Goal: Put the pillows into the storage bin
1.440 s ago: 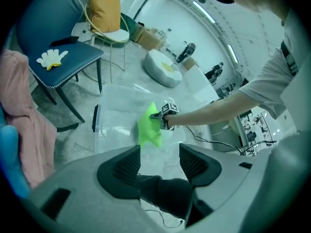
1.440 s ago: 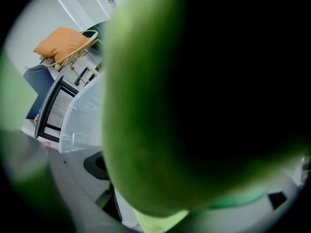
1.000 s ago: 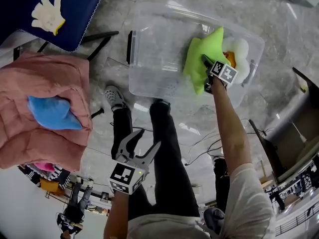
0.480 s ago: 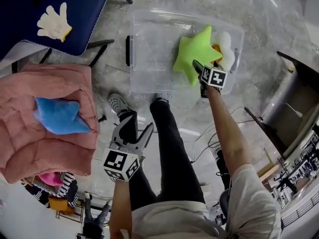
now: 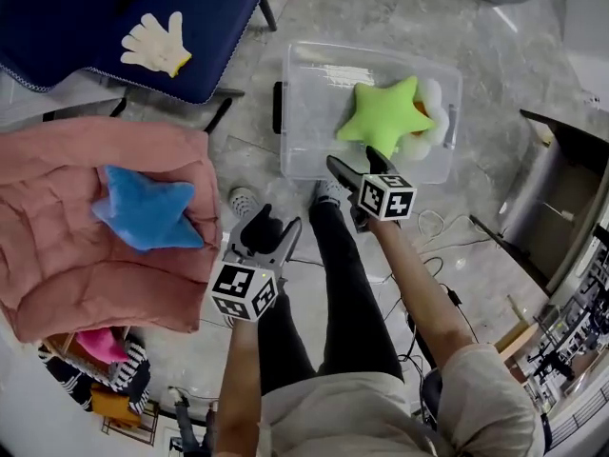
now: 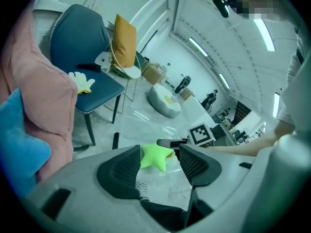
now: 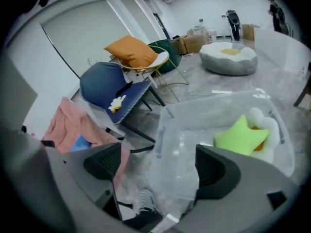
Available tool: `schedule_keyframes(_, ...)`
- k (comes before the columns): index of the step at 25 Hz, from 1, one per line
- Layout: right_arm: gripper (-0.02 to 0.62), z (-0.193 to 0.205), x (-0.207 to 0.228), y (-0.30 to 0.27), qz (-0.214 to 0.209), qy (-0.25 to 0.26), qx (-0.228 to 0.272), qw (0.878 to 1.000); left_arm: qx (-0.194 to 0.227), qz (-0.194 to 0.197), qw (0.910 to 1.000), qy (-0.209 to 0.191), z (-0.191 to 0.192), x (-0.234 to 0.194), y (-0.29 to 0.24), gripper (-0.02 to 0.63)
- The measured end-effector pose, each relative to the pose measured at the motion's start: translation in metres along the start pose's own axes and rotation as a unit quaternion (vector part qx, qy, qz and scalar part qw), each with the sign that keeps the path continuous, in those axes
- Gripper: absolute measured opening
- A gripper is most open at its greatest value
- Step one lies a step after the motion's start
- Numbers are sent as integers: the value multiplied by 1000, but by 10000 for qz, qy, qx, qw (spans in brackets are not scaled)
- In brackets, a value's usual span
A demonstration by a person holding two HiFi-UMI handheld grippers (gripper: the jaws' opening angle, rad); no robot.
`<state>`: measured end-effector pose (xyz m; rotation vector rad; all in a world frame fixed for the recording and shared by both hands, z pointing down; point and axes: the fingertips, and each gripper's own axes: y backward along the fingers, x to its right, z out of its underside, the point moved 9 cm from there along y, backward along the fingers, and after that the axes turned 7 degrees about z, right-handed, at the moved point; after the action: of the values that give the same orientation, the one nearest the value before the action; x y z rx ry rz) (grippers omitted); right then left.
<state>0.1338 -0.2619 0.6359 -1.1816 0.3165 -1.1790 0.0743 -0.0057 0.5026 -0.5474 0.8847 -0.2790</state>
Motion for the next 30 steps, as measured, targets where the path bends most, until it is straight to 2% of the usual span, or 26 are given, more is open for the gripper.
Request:
schedule_keyframes(4,474,22,-87,-6,-846,-26,-116,9963,207,-308,9991,214,11,-27,47,252)
schedule_keyframes(8,474,53,-174,-22,-1590,52,-619,9853,360,-780,9957,354,31,-70,108,252)
schedule_keyframes(10,474,64,-212,-29,-1912,317,-822,9776,508,-964,9927,509,40,-91,137,252)
schedule_keyframes(12,471,72,-250,-35,-2289,1026,-996,9629,661,-1134,9891,674,50,-113,165,252)
schedule_keyframes(13,468,75,-268,-37,-2466,1559,-1064,9506,714,-1222,9873,726,55,-124,177,252)
schedule_keyframes(16,468,75,-309,-40,-2736,3077,-1228,9030,987,-1509,9788,970,71,-151,204,252)
schedule_keyframes(18,468,70,-332,-45,-2799,3673,-1271,8778,1186,-1678,9712,1204,82,-168,217,252)
schedule_keyframes(21,468,65,-371,-62,-2732,4484,-1135,8435,1244,-1826,9654,1386,94,-200,236,252)
schedule_keyframes(22,468,64,-383,-69,-2672,4866,-1067,8249,1241,-1855,9643,1425,96,-209,240,252)
schedule_keyframes(23,468,63,-395,-77,-2579,5315,-981,8008,1240,-1878,9634,1458,98,-217,244,252)
schedule_keyframes(26,468,69,-420,-100,-2334,6498,-900,7178,1293,-1901,9612,1526,98,-236,253,252)
schedule_keyframes(27,468,74,-426,-107,-2337,6716,-983,6962,1320,-1892,9607,1545,98,-241,256,252)
schedule_keyframes(30,469,94,-441,-123,-2318,7199,-1178,6436,1331,-1871,9608,1552,97,-257,264,252)
